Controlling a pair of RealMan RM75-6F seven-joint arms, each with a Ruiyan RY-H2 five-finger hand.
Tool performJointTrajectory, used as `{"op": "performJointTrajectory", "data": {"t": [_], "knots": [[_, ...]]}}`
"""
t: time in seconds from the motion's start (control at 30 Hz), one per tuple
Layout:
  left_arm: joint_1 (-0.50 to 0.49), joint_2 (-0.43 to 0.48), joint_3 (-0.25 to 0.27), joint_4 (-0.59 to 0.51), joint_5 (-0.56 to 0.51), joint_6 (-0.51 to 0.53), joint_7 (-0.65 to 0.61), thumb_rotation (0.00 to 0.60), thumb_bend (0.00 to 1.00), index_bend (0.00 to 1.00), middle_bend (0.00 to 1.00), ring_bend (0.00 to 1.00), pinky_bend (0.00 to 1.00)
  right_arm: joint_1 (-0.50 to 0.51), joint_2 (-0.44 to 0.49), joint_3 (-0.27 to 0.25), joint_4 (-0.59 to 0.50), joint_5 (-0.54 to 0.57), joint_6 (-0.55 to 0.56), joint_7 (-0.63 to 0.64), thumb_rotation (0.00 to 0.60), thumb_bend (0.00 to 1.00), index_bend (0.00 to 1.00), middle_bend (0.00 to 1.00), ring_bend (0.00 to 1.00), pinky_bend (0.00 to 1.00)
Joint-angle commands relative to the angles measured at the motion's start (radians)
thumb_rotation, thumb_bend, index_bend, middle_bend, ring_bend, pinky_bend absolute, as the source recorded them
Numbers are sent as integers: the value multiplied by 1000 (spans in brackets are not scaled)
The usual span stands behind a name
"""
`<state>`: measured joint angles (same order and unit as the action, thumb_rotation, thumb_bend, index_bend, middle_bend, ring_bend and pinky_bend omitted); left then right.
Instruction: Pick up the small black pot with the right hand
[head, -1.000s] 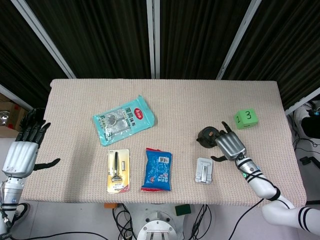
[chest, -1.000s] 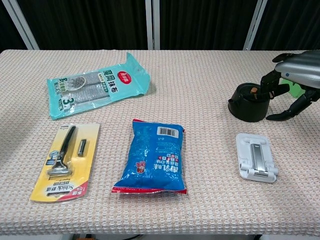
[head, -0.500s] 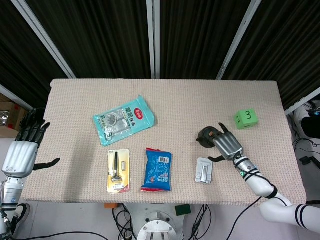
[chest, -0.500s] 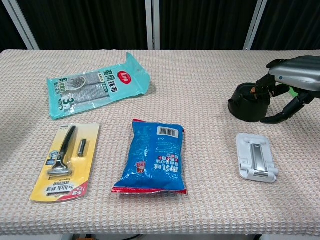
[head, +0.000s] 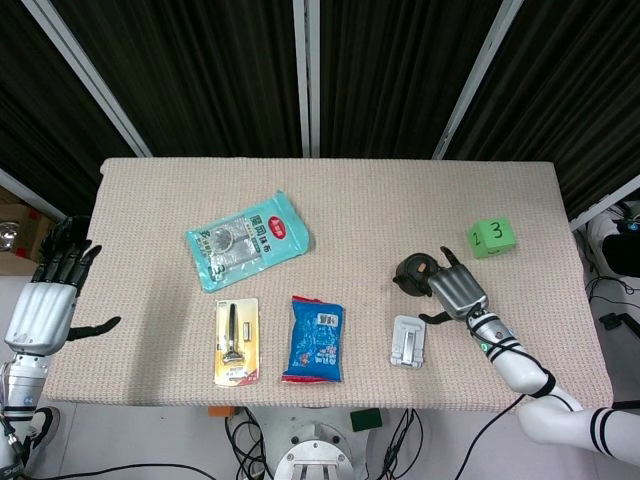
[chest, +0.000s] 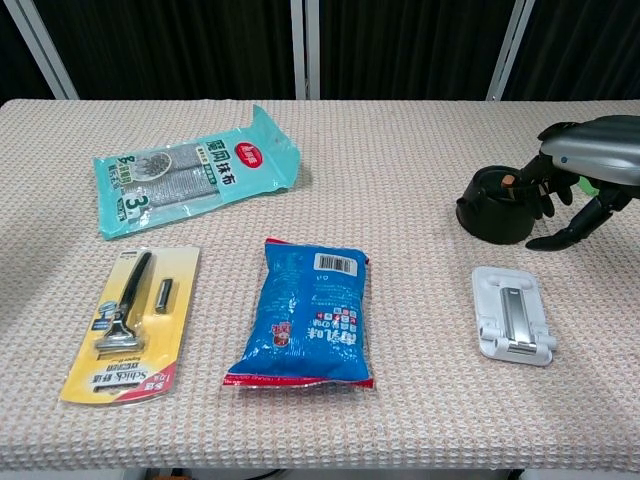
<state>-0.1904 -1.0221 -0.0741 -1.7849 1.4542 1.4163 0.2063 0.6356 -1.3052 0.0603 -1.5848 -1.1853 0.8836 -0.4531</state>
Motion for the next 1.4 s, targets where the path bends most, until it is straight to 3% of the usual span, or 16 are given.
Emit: {"op": "performJointTrajectory", "data": {"t": [0.03, 0.43, 0.67, 1.03, 1.23, 1.4], "knots": [[-1, 0, 0, 0, -1, -1, 0, 445, 0, 61, 23, 19, 132, 4, -1, -4, -1, 10, -6, -7, 407, 176, 579, 520, 511, 0], [0, 1, 0, 0, -1, 1, -2, 444, 0, 61, 23, 19, 132, 20, 4, 5, -17, 51, -14, -4, 406, 176, 738, 640, 628, 38], [-1, 2, 1, 1, 0, -2, -4, 444, 0, 61, 23, 20, 132, 46, 14, 37, -33, 90, -33, 28, 405, 176, 994, 852, 799, 263], [0, 3, -1, 5, -4, 1, -9, 444, 0, 61, 23, 19, 132, 66, 15, 64, -49, 94, -24, 81, 407, 88, 1000, 987, 925, 355], [-1, 3, 0, 4, -1, -1, -9, 447, 0, 60, 23, 19, 132, 39, -6, 65, -40, -13, 80, 116, 404, 54, 1000, 1000, 999, 473], [-1, 2, 2, 3, 2, -1, -7, 445, 0, 60, 23, 20, 132, 17, -26, 56, -16, -97, 144, 158, 402, 57, 1000, 1000, 1000, 586]]}}
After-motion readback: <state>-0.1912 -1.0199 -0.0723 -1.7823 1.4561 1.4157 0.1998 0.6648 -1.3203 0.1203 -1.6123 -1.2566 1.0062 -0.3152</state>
